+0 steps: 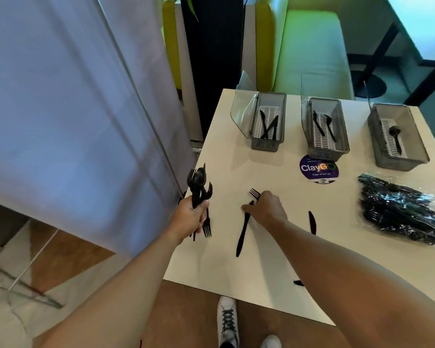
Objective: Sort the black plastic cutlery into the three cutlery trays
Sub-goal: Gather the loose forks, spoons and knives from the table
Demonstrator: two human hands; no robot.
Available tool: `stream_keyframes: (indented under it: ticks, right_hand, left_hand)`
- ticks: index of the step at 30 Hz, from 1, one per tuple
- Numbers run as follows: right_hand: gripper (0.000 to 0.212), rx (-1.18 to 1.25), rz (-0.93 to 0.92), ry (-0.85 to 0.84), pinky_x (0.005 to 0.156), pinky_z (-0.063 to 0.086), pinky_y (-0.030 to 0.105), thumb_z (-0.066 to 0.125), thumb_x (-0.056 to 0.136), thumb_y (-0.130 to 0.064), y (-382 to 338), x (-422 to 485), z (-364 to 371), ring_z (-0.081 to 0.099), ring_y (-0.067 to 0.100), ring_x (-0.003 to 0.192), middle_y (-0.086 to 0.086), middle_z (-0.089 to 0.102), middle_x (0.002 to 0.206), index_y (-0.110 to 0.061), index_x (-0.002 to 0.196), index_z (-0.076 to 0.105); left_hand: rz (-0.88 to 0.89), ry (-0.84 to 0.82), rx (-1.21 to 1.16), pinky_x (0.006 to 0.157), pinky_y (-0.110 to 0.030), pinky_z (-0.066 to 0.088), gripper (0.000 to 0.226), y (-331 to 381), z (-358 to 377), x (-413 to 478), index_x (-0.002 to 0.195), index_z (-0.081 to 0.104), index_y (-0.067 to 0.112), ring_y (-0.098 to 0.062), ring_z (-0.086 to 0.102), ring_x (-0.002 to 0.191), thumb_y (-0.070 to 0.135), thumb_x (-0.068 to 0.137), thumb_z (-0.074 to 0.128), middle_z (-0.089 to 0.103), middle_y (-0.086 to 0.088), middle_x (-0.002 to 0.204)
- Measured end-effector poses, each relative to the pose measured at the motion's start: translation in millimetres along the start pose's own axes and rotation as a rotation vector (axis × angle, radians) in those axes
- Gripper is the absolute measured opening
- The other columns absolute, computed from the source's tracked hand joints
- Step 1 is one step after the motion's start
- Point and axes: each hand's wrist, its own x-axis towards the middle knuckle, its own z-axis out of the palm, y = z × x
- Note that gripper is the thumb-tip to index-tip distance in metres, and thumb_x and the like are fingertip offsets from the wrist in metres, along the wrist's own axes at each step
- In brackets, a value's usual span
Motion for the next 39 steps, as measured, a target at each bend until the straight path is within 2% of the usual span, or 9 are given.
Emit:
stream_keyframes:
  ticks: [3, 10, 14, 21, 26, 29, 31, 34, 39]
  right_hand:
    - [0.020, -0.021, 0.005, 0.013, 0.067, 0.045, 0.029, 0.072, 0.085, -0.018, -2.4, 1.5, 9.2, 0.067, 0.033, 0.090, 0.015, 0.069, 0.101, -0.004, 0.096, 0.064]
    - [0.041, -0.036, 0.012, 0.005, 0.078, 0.043, 0.029, 0.070, 0.091, -0.040, -9.6, 4.1, 17.9, 0.065, 0.035, 0.110, 0.015, 0.069, 0.116, -0.006, 0.114, 0.063]
    - [0.022, -0.222, -0.055, -0.070, 0.074, 0.045, 0.031, 0.067, 0.084, -0.028, -14.9, 5.4, 12.1, 0.065, 0.032, 0.100, 0.009, 0.068, 0.105, -0.013, 0.095, 0.057]
    - [0.020, -0.178, -0.370, -0.162, 0.061, 0.048, 0.034, 0.047, 0.097, -0.023, -38.8, 8.3, 15.0, 0.066, 0.024, 0.073, 0.004, 0.073, 0.083, -0.011, 0.090, 0.061]
    - [0.017, -0.325, -0.641, -0.271, 0.078, 0.049, 0.038, 0.050, 0.102, -0.024, -57.3, 4.4, 32.5, 0.065, 0.031, 0.095, 0.006, 0.072, 0.104, -0.019, 0.112, 0.063]
    - [0.043, -0.497, -0.721, -0.381, 0.087, 0.053, 0.037, 0.052, 0.091, -0.011, -62.8, -1.5, 42.4, 0.066, 0.024, 0.105, 0.000, 0.072, 0.118, -0.031, 0.128, 0.062]
    - [0.049, -0.614, -0.764, -0.440, 0.087, 0.054, 0.037, 0.054, 0.086, -0.012, -65.5, -4.6, 49.7, 0.065, 0.023, 0.105, -0.002, 0.072, 0.116, -0.035, 0.128, 0.061]
    - [0.029, -0.685, -0.793, -0.471, 0.079, 0.055, 0.039, 0.058, 0.085, -0.017, -63.1, -5.3, 59.8, 0.067, 0.027, 0.098, 0.000, 0.072, 0.101, -0.031, 0.110, 0.064]
    - [0.016, -0.385, -0.746, -0.308, 0.076, 0.051, 0.035, 0.061, 0.091, -0.020, -58.9, -1.6, 56.4, 0.065, 0.027, 0.093, 0.005, 0.069, 0.101, -0.019, 0.104, 0.069]
  left_hand:
    - [-0.007, 0.019, -0.004, 0.043, -0.026, 0.038, 0.027, 0.1, -3.8, -2.3, 0.079, 0.042, 0.013, -0.014, 0.036, 0.041, 0.015, 0.105, 0.050, 0.041, -0.004, 0.058]
    - [0.000, 0.033, 0.016, 0.044, -0.026, 0.037, 0.026, -7.2, -13.7, -2.8, 0.080, 0.043, 0.014, -0.013, 0.038, 0.042, 0.019, 0.105, 0.051, 0.043, -0.004, 0.061]
    - [0.009, 0.038, 0.005, 0.045, -0.026, 0.037, 0.027, -8.1, -17.5, -3.5, 0.079, 0.043, 0.015, -0.013, 0.040, 0.041, 0.018, 0.105, 0.051, 0.043, -0.002, 0.060]
    - [0.010, 0.084, -0.041, 0.045, -0.027, 0.039, 0.023, -7.6, -29.2, -6.0, 0.082, 0.047, 0.017, -0.012, 0.041, 0.041, 0.019, 0.104, 0.053, 0.045, -0.003, 0.060]
    - [-0.013, 0.117, -0.081, 0.043, -0.025, 0.037, 0.022, -13.9, -37.8, -6.8, 0.084, 0.046, 0.014, -0.013, 0.040, 0.039, 0.021, 0.104, 0.053, 0.045, -0.006, 0.060]
    - [-0.021, 0.122, -0.079, 0.043, -0.025, 0.036, 0.024, -18.6, -41.9, -7.5, 0.082, 0.045, 0.014, -0.014, 0.040, 0.039, 0.022, 0.104, 0.053, 0.045, -0.005, 0.060]
    - [-0.027, 0.131, -0.078, 0.043, -0.024, 0.036, 0.025, -21.6, -44.7, -8.4, 0.081, 0.045, 0.015, -0.014, 0.039, 0.040, 0.022, 0.104, 0.052, 0.045, -0.006, 0.060]
    - [-0.031, 0.142, -0.074, 0.043, -0.024, 0.036, 0.026, -23.3, -46.7, -9.8, 0.081, 0.046, 0.015, -0.015, 0.040, 0.042, 0.022, 0.104, 0.052, 0.045, -0.006, 0.061]
    - [-0.013, 0.148, -0.055, 0.045, -0.027, 0.045, 0.022, -17.6, -44.0, -6.9, 0.088, 0.052, 0.009, -0.017, 0.054, 0.051, 0.023, 0.105, 0.051, 0.056, -0.009, 0.069]
